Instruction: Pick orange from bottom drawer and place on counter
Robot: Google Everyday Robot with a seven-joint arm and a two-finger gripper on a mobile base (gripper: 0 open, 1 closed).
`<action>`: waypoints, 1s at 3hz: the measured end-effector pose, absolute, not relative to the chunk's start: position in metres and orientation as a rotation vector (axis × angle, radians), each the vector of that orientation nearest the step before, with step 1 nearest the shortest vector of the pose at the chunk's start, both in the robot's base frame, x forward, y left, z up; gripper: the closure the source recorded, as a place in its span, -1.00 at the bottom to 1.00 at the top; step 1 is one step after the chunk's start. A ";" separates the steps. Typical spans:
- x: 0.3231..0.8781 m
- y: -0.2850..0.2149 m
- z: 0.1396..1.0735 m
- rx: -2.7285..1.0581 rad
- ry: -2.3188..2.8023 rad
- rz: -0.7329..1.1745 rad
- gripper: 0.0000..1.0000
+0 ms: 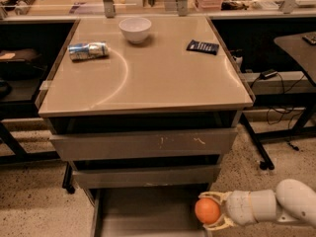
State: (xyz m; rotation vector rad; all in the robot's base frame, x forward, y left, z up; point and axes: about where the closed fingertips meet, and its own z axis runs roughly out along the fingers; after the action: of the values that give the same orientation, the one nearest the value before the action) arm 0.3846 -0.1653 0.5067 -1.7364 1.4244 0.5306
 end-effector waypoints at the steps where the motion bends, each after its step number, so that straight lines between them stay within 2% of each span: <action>1: 0.390 -0.171 0.526 -1.771 1.419 0.482 1.00; 2: 0.390 -0.168 0.530 -1.772 1.412 0.478 1.00; 3: 0.388 -0.157 0.573 -1.816 1.363 0.415 1.00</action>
Offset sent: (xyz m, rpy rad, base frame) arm 0.0051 -0.0052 0.0191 -0.0380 -0.0290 0.0045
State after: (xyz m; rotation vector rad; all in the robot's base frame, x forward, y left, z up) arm 0.3878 -0.1573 0.5729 -1.8162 1.3630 0.4151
